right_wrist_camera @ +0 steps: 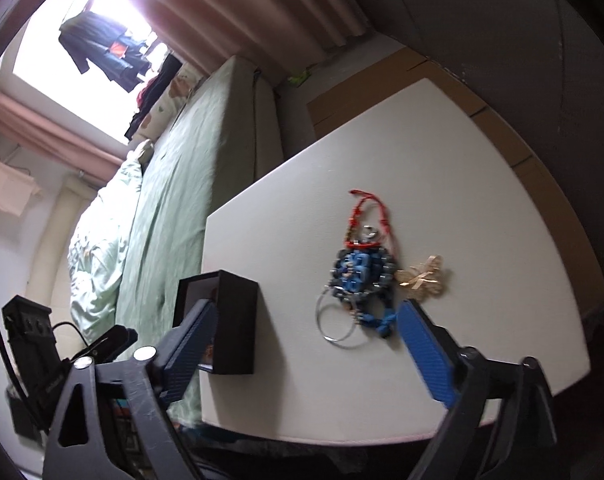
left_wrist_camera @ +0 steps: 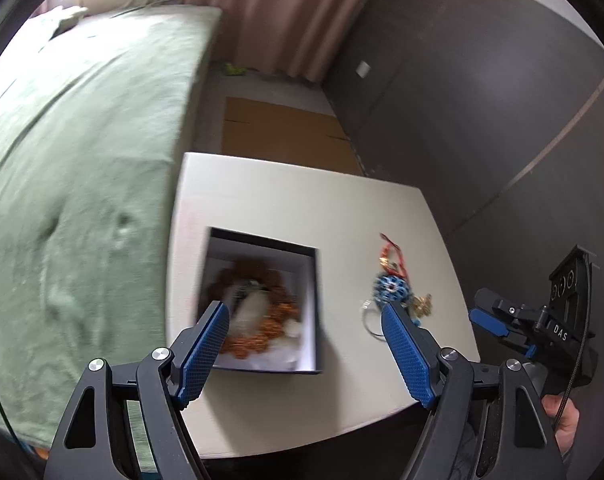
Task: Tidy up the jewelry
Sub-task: 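Close the left tool on the silver hoop beside the blue charm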
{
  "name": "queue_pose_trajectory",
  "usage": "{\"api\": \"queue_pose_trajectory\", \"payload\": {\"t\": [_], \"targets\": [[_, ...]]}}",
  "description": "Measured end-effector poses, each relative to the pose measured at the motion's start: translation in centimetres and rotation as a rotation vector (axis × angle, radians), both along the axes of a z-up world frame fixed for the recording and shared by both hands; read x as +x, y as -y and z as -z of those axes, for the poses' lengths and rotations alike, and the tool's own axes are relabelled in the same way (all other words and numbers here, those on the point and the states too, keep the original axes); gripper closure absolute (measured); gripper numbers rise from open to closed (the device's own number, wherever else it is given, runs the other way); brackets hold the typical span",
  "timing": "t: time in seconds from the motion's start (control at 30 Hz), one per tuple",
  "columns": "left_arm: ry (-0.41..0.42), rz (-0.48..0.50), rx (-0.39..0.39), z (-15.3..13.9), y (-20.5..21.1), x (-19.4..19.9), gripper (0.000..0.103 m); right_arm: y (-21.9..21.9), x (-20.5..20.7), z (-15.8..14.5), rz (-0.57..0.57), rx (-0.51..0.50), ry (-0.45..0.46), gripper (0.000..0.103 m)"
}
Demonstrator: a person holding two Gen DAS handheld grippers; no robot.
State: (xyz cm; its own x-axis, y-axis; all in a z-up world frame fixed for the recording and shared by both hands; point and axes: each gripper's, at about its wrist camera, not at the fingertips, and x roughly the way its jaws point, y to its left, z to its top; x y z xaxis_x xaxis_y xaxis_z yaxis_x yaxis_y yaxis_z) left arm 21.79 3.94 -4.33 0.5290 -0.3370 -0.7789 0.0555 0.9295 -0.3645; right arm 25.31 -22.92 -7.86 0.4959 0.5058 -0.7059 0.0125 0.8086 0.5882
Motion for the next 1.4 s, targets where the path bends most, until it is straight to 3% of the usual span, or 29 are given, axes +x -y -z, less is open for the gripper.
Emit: {"api": "queue_pose_trajectory", "payload": {"t": [0.23, 0.5, 0.9, 1.03, 1.4], "targets": [[-0.008, 0.113, 0.054, 0.9, 5.2, 0.7, 0.024, 3.0, -1.9, 0.5, 0.050, -0.001, 0.014, 0.009], [-0.030, 0.289, 0.244, 2.7, 10.4, 2.4, 0.024, 5.7, -3.9, 0.6, 0.076, -0.015, 0.036, 0.009], [-0.091, 0.570, 0.463, 6.6, 15.1, 4.5, 0.024, 7.5, -5.3, 1.4, 0.088, -0.057, 0.018, 0.009], [-0.139, 0.632, 0.490, 8.6, 16.3, 5.2, 0.024, 8.2, -6.1, 1.5, 0.088, -0.055, 0.007, 0.009], [-0.178, 0.729, 0.577, 11.3, 18.7, 7.2, 0.024, 9.8, -7.3, 1.5, 0.109, -0.060, -0.007, 0.009]]}}
